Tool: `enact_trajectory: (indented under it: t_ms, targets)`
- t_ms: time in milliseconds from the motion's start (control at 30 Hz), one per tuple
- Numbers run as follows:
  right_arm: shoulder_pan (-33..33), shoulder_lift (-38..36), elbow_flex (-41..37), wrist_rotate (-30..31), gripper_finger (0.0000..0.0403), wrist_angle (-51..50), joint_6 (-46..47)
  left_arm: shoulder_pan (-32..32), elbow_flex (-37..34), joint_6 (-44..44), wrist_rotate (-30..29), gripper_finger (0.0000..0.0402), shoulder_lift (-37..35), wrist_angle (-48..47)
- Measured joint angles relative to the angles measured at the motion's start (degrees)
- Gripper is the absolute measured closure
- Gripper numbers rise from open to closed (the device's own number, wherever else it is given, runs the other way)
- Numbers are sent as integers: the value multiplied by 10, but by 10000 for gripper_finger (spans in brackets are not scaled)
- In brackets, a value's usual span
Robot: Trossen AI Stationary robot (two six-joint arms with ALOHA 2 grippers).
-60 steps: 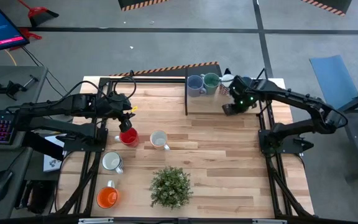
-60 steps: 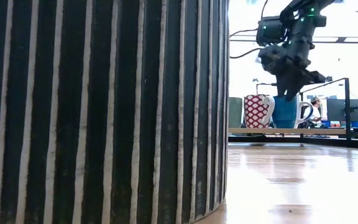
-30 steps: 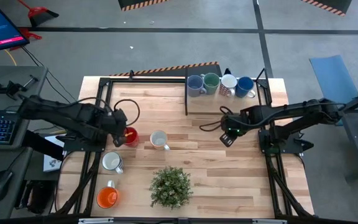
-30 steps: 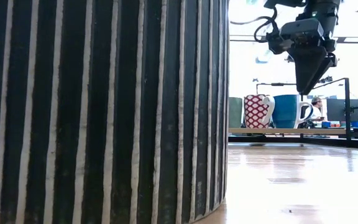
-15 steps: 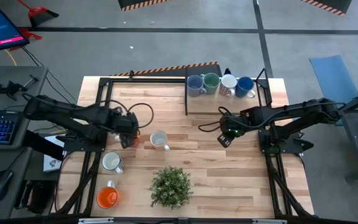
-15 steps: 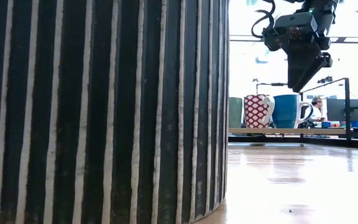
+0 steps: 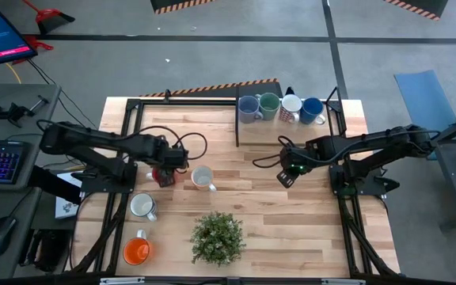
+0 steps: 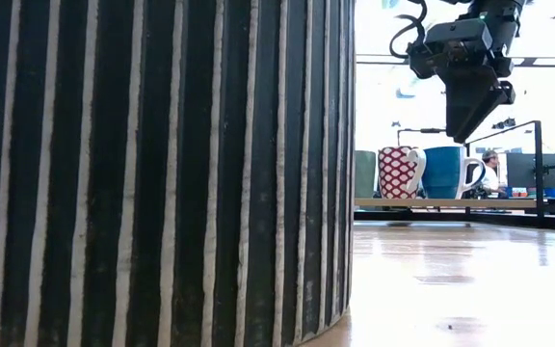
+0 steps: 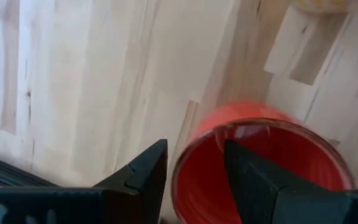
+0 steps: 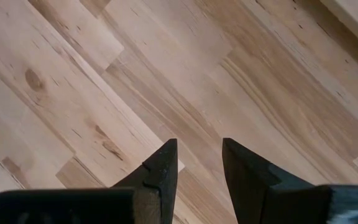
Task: Place coffee mugs
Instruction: Move the red mug to the center of the table
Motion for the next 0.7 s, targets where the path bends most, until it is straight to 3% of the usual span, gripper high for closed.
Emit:
enact_trajectory:
  t_ms: [367,700]
  targets:
    - [48,0,0,28,297,-1,-3,22,-3,60,32,254,4,19]
    - [87,0,0,28,297,1,46,25,-65,66,48,254,5,64]
